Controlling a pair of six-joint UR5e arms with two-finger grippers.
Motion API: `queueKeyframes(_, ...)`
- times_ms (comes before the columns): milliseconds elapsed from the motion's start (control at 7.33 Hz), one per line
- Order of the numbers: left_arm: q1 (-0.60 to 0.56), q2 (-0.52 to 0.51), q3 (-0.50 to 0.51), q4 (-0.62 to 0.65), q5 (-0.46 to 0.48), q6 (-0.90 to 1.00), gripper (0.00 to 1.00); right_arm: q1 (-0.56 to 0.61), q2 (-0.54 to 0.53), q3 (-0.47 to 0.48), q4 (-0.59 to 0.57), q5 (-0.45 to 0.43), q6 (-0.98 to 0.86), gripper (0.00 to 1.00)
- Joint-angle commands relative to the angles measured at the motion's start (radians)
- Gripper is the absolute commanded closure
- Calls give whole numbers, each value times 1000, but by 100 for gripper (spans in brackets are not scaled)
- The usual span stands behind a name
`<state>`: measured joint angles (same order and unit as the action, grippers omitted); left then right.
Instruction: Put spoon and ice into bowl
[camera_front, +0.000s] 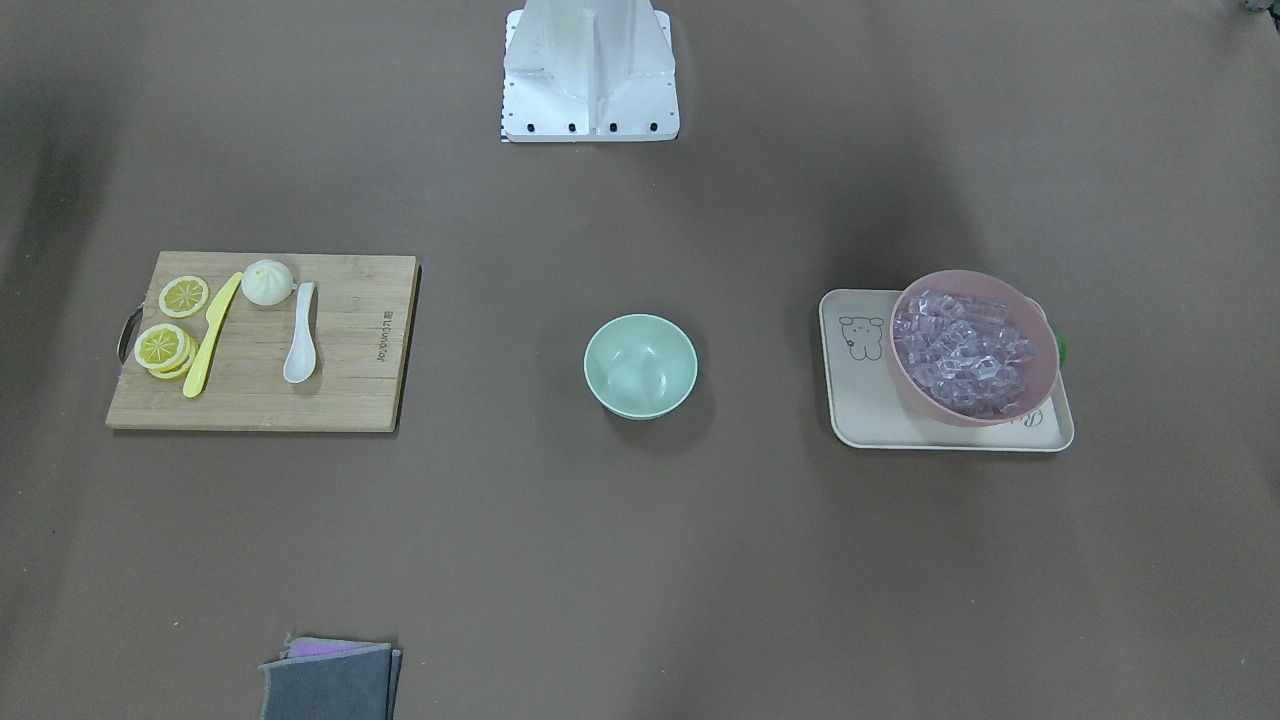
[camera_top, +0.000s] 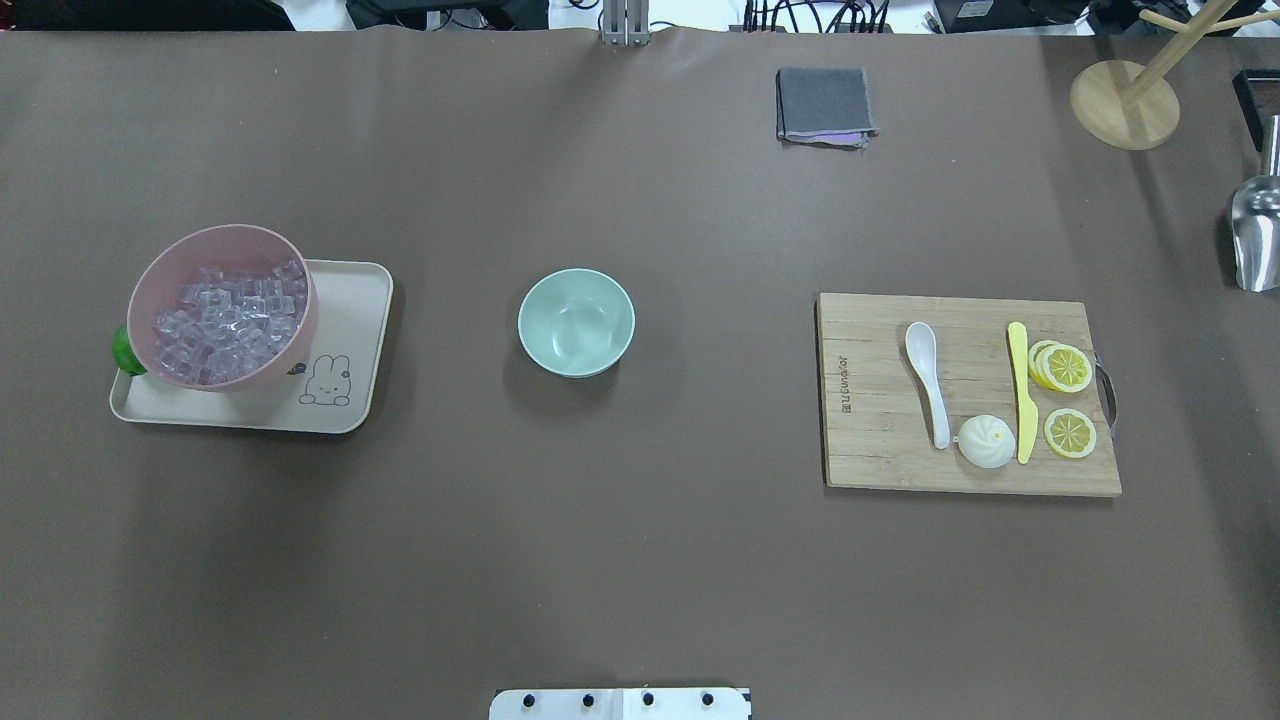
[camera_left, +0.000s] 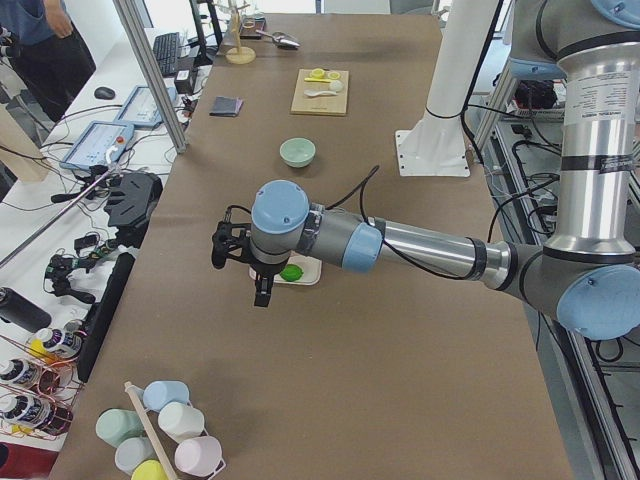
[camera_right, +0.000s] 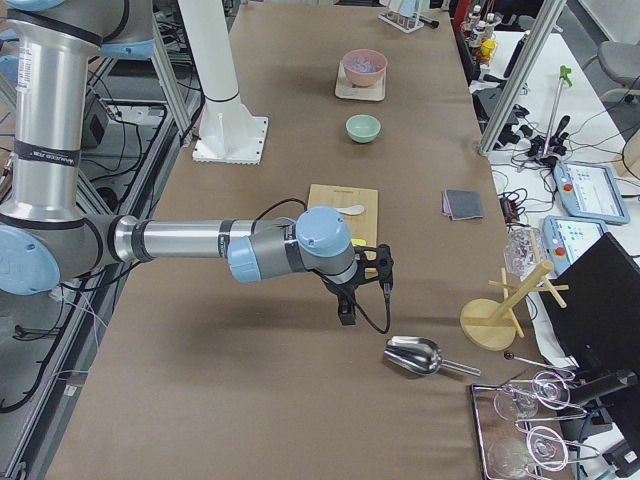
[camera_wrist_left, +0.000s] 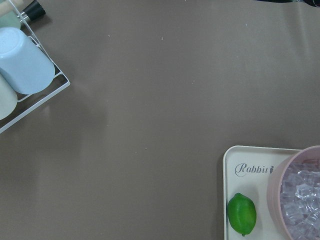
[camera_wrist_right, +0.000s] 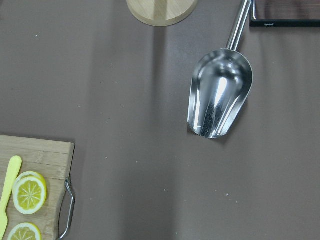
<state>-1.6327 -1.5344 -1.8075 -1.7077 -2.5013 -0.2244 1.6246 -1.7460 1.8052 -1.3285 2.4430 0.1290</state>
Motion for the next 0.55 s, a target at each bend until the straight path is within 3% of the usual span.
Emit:
queueKeyframes(0, 17, 22, -47, -10, -21, -4, 2, -12, 5, 2, 14, 4, 35, 0)
queueKeyframes(273, 48, 45, -56, -140, -21, -89, 2, -48, 7, 11, 61, 2, 113, 0)
queueKeyframes(409, 141, 42, -114, -151, 19, -152, 3, -55, 7, 11, 69, 2, 113, 0)
